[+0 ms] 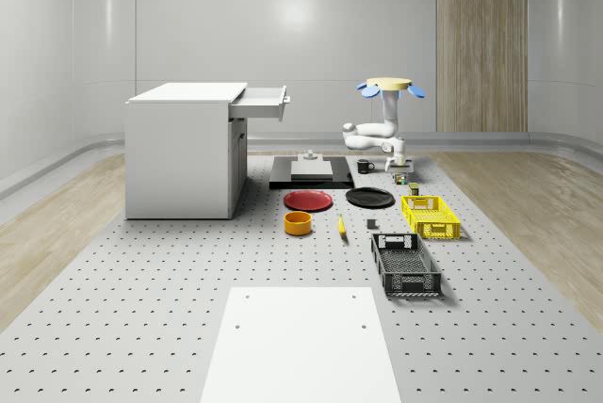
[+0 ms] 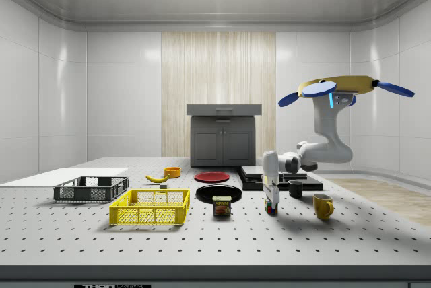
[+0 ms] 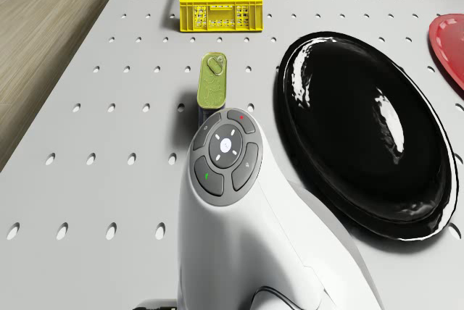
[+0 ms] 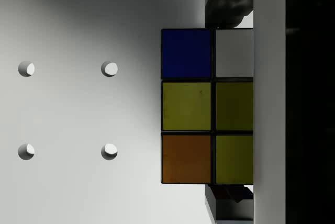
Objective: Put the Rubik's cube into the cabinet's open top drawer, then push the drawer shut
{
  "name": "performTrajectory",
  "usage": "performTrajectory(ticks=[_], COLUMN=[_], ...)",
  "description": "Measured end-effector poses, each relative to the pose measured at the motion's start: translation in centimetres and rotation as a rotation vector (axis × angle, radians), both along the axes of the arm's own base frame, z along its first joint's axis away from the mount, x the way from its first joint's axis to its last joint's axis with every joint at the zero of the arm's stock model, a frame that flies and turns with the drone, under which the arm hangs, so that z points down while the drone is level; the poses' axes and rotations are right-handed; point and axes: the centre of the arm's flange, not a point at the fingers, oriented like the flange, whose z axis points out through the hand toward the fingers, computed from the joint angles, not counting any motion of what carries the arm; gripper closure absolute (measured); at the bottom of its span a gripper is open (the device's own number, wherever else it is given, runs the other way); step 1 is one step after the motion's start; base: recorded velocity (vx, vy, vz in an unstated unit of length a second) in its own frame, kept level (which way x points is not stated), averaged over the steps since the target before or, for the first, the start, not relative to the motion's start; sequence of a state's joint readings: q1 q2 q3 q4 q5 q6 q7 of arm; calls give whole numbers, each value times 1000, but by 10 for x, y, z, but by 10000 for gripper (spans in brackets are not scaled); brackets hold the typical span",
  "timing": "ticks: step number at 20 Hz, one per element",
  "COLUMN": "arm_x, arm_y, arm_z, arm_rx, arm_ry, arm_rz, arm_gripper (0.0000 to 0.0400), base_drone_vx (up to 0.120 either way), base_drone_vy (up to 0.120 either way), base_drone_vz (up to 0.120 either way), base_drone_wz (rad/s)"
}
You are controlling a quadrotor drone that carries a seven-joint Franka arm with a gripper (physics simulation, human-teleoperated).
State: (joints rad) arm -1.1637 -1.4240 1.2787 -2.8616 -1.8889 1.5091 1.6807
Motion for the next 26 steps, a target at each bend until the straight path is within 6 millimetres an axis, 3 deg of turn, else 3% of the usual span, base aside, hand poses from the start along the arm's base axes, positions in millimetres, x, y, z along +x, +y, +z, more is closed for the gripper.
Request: performTrajectory(ticks=[7, 12, 18, 26], arm_x=[3, 5, 6, 6], arm_y=[-1, -1, -1, -1], arm_z=[5, 6, 7, -17], arm_rx=[0, 0, 0, 0], arm_ry=[0, 0, 0, 0], arm_rz=[0, 0, 0, 0], arm_gripper=[0, 52, 70, 74], base_drone_vx=[0, 0, 0, 0], base_drone_vy=[0, 0, 0, 0], base_drone_vz=[0, 0, 0, 20], base_drone_wz=[0, 0, 0, 0])
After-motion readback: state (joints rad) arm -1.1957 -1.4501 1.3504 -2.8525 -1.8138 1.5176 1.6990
